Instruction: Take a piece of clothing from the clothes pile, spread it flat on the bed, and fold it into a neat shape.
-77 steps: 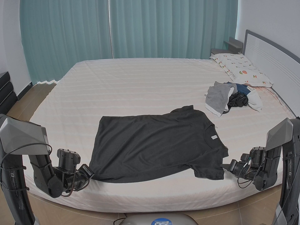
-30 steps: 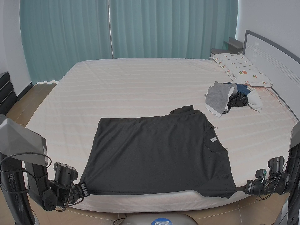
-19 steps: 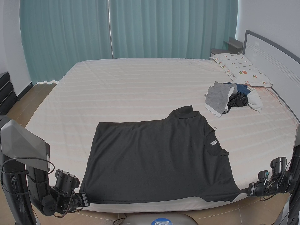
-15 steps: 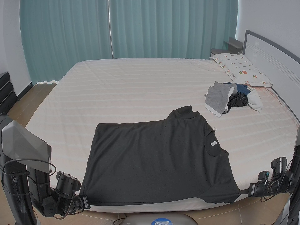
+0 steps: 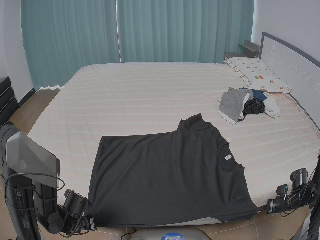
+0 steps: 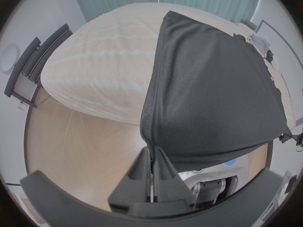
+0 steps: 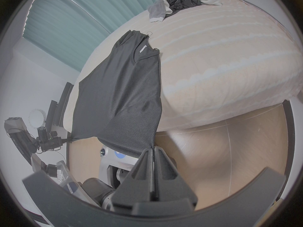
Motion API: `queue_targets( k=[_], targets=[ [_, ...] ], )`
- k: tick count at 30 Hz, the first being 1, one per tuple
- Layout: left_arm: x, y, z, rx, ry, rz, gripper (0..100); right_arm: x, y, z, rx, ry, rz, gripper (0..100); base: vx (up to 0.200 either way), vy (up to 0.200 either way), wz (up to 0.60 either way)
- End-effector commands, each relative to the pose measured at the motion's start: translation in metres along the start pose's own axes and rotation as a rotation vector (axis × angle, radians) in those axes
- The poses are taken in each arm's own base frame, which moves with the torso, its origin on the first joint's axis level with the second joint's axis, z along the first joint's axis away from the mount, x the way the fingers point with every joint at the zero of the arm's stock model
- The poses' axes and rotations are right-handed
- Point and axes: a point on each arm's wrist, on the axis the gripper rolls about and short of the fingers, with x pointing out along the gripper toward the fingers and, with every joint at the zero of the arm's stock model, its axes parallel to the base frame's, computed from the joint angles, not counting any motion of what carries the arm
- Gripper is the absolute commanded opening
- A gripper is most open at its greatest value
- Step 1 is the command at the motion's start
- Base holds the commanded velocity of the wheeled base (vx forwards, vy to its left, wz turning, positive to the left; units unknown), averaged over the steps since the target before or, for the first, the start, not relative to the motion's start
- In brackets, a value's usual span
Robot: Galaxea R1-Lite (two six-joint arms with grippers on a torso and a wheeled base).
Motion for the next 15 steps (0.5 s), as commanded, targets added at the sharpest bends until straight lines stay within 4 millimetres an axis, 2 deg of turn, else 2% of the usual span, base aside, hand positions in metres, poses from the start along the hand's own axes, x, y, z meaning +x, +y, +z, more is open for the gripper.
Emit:
queue_targets(
  k=[1, 6, 15],
  targets=[
    [-0.003, 0.001, -0.005, 0.019, 0.024, 0.008, 0, -0.003, 0.000, -0.006, 0.005, 0.020, -0.010, 0, 0.000, 0.000, 0.00],
    [-0.007, 0.000, -0.001, 0.006, -0.008, -0.007, 0, -0.006, 0.001, -0.004, -0.003, 0.003, -0.007, 0, 0.000, 0.000, 0.00],
    [-0.019, 0.004, 0.034, -0.126, -0.213, -0.075, 0, -0.011, 0.006, 0.009, -0.060, -0.121, 0.063, 0, 0.000, 0.000, 0.00]
  ],
)
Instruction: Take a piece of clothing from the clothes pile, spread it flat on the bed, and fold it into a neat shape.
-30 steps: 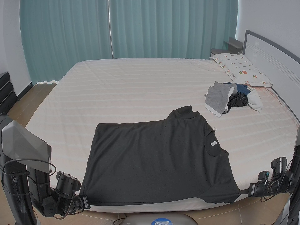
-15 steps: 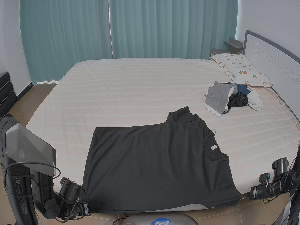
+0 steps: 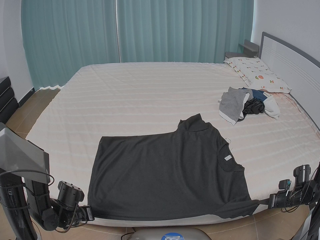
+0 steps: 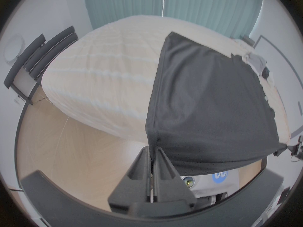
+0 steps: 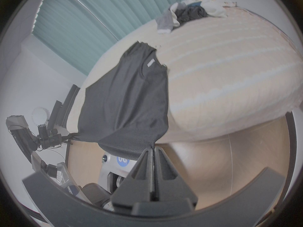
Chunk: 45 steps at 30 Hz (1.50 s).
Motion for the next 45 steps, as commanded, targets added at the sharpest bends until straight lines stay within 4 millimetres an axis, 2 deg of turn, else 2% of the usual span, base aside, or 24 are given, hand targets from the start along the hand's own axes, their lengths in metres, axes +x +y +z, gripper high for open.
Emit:
queue_targets(
  k=[1, 14, 26, 32, 34, 45],
  targets=[
    [-0.008, 0.003, 0.026, -0.086, -0.131, -0.039, 0, -0.005, 0.004, 0.005, -0.019, -0.060, 0.034, 0, 0.000, 0.000, 0.00],
    [-0.005, -0.002, 0.059, -0.210, -0.230, -0.137, 0, 0.000, 0.005, 0.033, -0.014, -0.205, 0.126, 0, 0.000, 0.000, 0.00],
    [0.001, -0.004, 0.076, -0.318, -0.275, -0.167, 0, 0.014, 0.007, 0.064, -0.032, -0.261, 0.160, 0, 0.000, 0.000, 0.00],
    [0.011, -0.008, 0.080, -0.336, -0.272, -0.169, 0, 0.024, 0.004, 0.072, -0.014, -0.246, 0.165, 0, 0.000, 0.000, 0.00],
    [0.021, -0.012, 0.086, -0.375, -0.274, -0.175, 0, 0.037, -0.002, 0.079, 0.006, -0.239, 0.164, 0, 0.000, 0.000, 0.00],
    [0.047, -0.020, 0.098, -0.457, -0.276, -0.189, 0, 0.070, -0.008, 0.098, 0.028, -0.242, 0.163, 0, 0.000, 0.000, 0.00]
  ],
)
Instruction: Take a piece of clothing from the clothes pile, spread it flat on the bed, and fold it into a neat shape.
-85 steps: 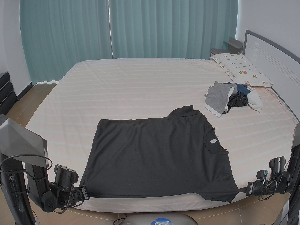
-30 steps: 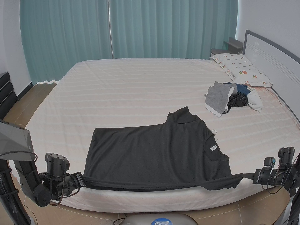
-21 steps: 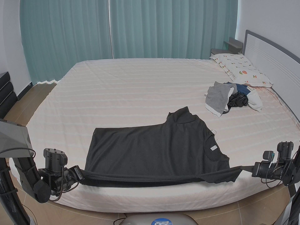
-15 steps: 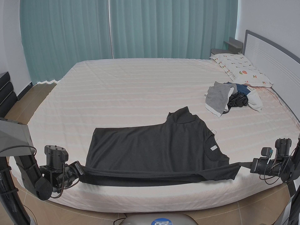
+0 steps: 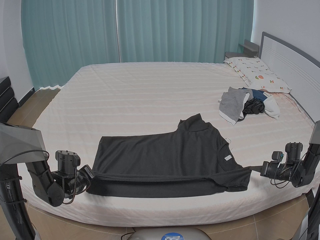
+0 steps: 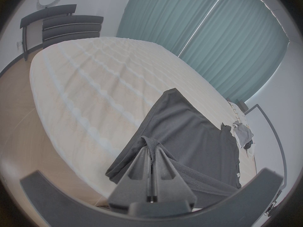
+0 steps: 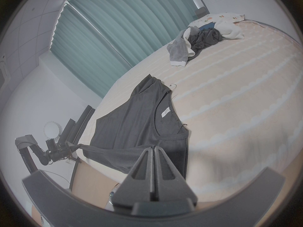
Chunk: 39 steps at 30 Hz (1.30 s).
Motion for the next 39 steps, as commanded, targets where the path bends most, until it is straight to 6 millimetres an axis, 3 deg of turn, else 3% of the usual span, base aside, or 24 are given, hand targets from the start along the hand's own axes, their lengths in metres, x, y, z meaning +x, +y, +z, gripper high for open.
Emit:
queue_targets(
  k=[1, 12, 36, 37, 39],
  targets=[
    [0.018, 0.001, -0.004, -0.023, 0.012, 0.015, 0, 0.021, -0.006, -0.002, 0.018, 0.022, -0.009, 0, 0.000, 0.000, 0.00],
    [0.033, 0.000, -0.001, -0.072, -0.005, 0.012, 0, 0.051, -0.004, 0.006, 0.010, 0.001, -0.019, 0, 0.000, 0.000, 0.00],
    [0.056, -0.003, -0.002, -0.156, -0.012, 0.006, 0, 0.069, -0.017, 0.002, 0.069, 0.007, -0.021, 0, 0.000, 0.000, 0.00],
    [0.056, -0.003, -0.002, -0.156, -0.013, 0.005, 100, 0.069, -0.017, 0.002, 0.068, 0.006, -0.019, 100, 0.000, 0.000, 0.00],
    [0.057, -0.003, -0.002, -0.156, -0.012, 0.006, 100, 0.069, -0.017, 0.002, 0.070, 0.006, -0.019, 100, 0.000, 0.000, 0.00]
  ],
)
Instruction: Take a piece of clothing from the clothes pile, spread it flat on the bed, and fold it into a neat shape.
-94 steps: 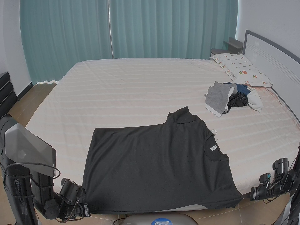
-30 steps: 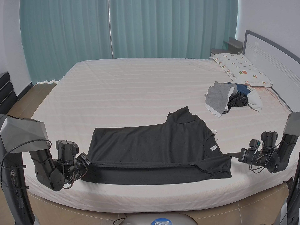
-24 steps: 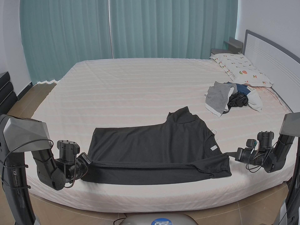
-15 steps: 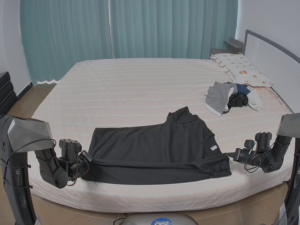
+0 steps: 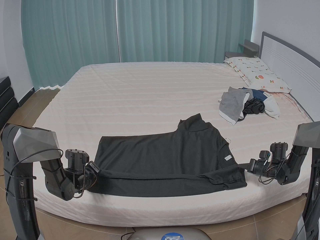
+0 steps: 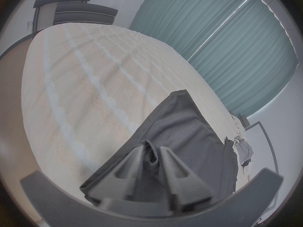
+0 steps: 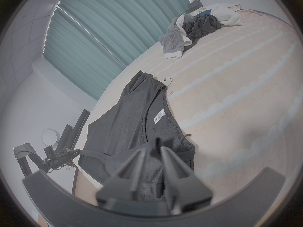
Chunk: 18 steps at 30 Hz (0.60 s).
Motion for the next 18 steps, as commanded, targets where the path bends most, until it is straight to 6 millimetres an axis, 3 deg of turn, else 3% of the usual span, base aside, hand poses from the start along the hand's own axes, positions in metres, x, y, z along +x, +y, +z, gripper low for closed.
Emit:
queue_targets(
  k=[1, 7, 13, 18],
  targets=[
    [0.002, 0.001, -0.002, 0.001, 0.004, 0.005, 100, 0.001, -0.002, -0.002, 0.008, 0.007, 0.000, 100, 0.000, 0.000, 0.00],
    [0.001, 0.002, 0.003, -0.053, -0.010, 0.006, 100, -0.006, 0.004, 0.005, 0.060, -0.030, 0.011, 100, 0.000, 0.000, 0.00],
    [-0.010, 0.000, 0.026, -0.175, -0.057, -0.028, 100, -0.030, 0.021, 0.010, 0.146, -0.075, 0.031, 100, 0.000, 0.000, 0.00],
    [-0.029, 0.002, 0.030, -0.240, 0.041, -0.094, 100, -0.042, 0.043, -0.009, 0.287, -0.057, -0.042, 100, 0.000, 0.000, 0.00]
  ],
)
